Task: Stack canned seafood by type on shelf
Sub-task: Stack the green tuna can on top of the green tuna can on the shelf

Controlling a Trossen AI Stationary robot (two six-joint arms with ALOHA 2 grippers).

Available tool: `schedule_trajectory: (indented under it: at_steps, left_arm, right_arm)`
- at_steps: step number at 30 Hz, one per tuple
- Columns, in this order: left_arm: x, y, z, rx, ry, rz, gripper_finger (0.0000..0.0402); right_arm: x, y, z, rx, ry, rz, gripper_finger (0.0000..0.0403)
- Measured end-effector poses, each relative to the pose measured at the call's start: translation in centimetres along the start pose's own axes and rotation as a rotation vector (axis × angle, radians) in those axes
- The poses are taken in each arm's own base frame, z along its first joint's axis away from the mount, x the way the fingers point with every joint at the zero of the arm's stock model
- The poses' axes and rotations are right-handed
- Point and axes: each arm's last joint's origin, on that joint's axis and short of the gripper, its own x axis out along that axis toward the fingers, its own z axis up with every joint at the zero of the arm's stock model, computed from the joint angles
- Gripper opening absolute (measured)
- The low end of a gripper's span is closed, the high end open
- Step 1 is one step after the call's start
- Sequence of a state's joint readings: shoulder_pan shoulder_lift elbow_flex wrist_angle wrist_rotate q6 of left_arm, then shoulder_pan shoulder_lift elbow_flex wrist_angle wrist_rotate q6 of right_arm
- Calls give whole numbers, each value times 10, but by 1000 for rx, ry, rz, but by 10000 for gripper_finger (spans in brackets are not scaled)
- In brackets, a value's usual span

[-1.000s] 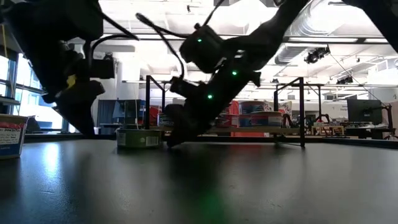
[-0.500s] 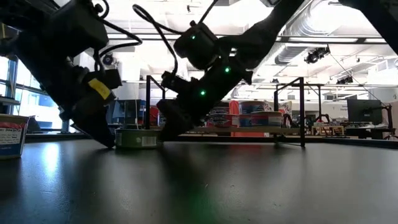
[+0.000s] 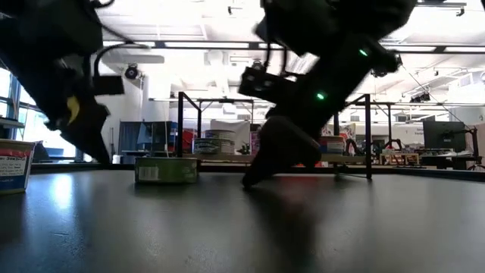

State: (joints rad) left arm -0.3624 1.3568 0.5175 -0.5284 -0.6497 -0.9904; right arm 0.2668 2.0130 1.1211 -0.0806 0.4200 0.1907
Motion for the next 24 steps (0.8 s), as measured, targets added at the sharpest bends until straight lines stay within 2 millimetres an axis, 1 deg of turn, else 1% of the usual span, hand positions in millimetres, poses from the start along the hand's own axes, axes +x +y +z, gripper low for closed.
schedule_trajectory:
  at_steps: [4,6,9,11,14,17,19,24]
  left_arm:
    - [-10,-18,3,39,-100,-158,0]
    - [-10,-26,4,46,-78,-244,0]
    - [-6,-35,3,44,-53,-310,0]
    - [1,-39,1,43,-55,-292,0]
    - [13,-42,0,33,-77,-246,0]
    - [22,-44,1,44,-93,-213,0]
    - [26,-44,4,42,-117,-205,0]
    - [30,-38,13,92,-141,-173,0]
  right_arm:
    - [6,-14,-21,120,-145,11,5]
    - [11,-26,-23,165,-223,25,4]
    - [22,-48,-17,234,-285,18,4]
    - [30,-60,-10,255,-294,6,4]
    - [45,-71,-2,255,-289,64,4]
    - [54,-77,10,273,-317,86,4]
    - [54,-76,18,275,-338,95,4]
    - [49,-63,18,288,-322,123,3]
